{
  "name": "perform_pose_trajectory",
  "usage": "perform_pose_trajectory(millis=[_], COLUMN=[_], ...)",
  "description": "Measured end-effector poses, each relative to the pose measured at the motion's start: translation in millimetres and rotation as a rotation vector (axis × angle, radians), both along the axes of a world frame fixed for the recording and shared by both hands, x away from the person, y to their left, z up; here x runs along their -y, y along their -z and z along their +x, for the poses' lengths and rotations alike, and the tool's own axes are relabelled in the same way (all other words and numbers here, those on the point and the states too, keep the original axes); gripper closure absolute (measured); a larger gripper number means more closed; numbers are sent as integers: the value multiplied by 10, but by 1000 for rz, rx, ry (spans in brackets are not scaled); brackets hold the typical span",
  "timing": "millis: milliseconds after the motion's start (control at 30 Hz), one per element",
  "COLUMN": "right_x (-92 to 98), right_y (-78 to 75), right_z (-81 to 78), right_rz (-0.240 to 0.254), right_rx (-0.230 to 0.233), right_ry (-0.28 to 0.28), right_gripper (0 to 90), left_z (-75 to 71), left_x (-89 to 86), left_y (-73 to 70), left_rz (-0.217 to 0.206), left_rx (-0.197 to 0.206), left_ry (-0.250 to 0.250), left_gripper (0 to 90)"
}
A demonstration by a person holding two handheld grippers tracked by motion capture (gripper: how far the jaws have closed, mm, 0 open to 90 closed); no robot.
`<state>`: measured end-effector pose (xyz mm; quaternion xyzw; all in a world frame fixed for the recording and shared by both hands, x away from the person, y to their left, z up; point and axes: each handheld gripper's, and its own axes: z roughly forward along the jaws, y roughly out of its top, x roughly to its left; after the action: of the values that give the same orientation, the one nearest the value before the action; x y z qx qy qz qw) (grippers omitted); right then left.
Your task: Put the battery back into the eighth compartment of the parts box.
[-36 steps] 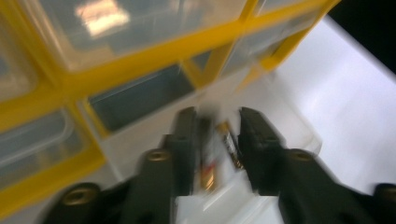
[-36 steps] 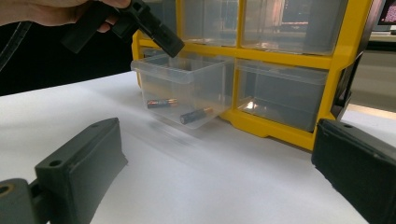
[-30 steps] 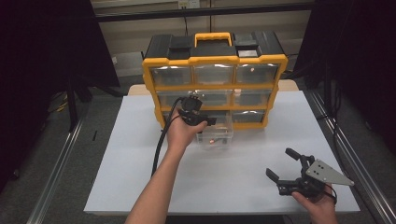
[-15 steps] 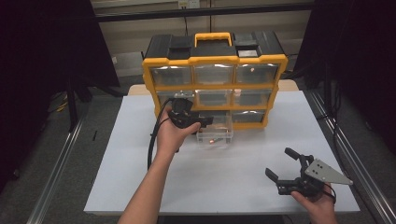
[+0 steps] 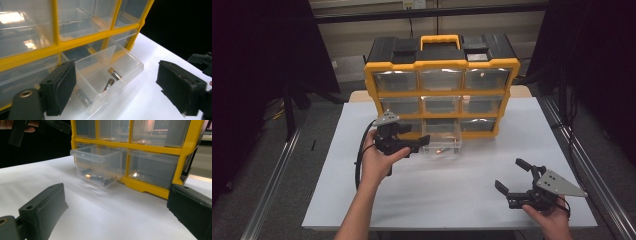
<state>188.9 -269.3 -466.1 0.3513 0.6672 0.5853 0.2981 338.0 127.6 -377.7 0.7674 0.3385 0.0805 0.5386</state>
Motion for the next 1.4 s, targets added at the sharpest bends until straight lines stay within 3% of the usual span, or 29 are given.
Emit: perform_pose_trajectory(millis=[300,400,433,467,533,667,700,767,833,933,1133,1300,1400], right_x=[6,13,18,22,26,29,28,27,27,30,32,30,29], right_y=[6,7,9,12,14,12,11,12,13,11,8,19,17], right_z=[12,14,21,23,25,16,18,23,25,25,27,35,42], right_rz=[-2,2,1,0,-5,-1,2,-2,-5,-6,-4,-6,-9], right_rx=[-5,-9,-7,-11,-12,-16,-15,-11,-10,-10,-11,-21,-14], right_ry=[6,12,15,17,20,24,28,26,22,22,21,18,16], right_gripper=[14,14,14,14,14,14,13,14,14,14,13,13,13], left_z=[-170,-204,-218,-251,-289,-341,-371,-394,-420,-480,-585,-668,-672], left_x=[-357,-451,-478,-492,-550,-675,-691,-737,-815,-893,-1082,-1197,-1248], left_y=[219,308,335,351,396,511,530,564,596,624,681,782,817], left_rz=[-21,-53,-50,-29,-43,-58,-40,-64,-62,-44,-59,-2,-9], left_rx=[63,82,94,101,116,97,104,92,103,128,146,174,188], left_ry=[-10,1,-3,-44,-46,-16,-63,-75,-61,-97,-128,-131,-143], left_gripper=[80,79,78,78,73,71,70,67,65,62,60,46,35])
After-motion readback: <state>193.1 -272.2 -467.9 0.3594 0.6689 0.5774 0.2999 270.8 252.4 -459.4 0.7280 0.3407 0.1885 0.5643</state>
